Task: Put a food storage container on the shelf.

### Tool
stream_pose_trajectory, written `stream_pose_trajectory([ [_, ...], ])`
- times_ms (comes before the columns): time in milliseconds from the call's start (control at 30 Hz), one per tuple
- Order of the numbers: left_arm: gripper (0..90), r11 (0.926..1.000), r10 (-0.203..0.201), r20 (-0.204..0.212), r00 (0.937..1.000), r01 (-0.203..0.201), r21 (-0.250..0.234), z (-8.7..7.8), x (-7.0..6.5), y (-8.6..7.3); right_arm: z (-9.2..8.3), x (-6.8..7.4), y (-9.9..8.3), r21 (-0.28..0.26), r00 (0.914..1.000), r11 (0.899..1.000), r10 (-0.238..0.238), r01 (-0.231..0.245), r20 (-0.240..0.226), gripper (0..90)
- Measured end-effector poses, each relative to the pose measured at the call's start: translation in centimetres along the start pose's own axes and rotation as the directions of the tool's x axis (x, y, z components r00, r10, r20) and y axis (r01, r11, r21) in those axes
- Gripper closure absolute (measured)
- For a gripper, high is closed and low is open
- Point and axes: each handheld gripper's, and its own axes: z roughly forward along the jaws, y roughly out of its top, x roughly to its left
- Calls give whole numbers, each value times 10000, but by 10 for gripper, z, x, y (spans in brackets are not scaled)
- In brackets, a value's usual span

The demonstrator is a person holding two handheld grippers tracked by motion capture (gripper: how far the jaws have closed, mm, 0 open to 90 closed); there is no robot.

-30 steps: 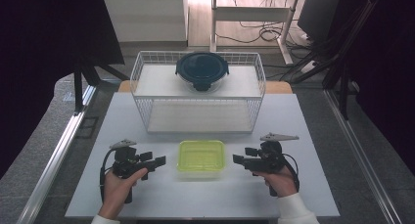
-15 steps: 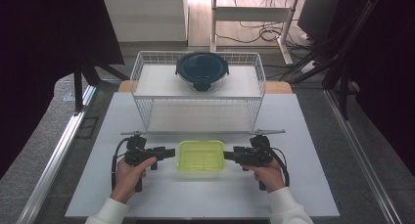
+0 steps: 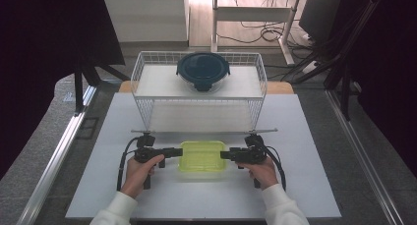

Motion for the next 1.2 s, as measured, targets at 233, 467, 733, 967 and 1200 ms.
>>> stream_pose_trajectory([
  [233,462,9999,-26,-21,10000,26,99,5,2,0,6,-1,-1,156,9996,9996,248,-246,-113,417],
  [467,508,9994,-168,257,9995,160,300,10,6,-1,11,-5,-4,236,9973,9977,646,-638,-338,463],
  [733,616,9980,-528,524,9972,509,373,14,9,-6,15,-8,-7,402,9927,9945,994,-968,-678,555],
  [967,689,9946,-928,745,9929,889,538,17,13,-9,15,-11,-8,457,9860,9893,1423,-1387,-870,658],
  [1200,733,9949,-867,680,9939,828,579,14,10,-9,12,-11,-9,442,9820,9849,1707,-1676,-808,721],
])
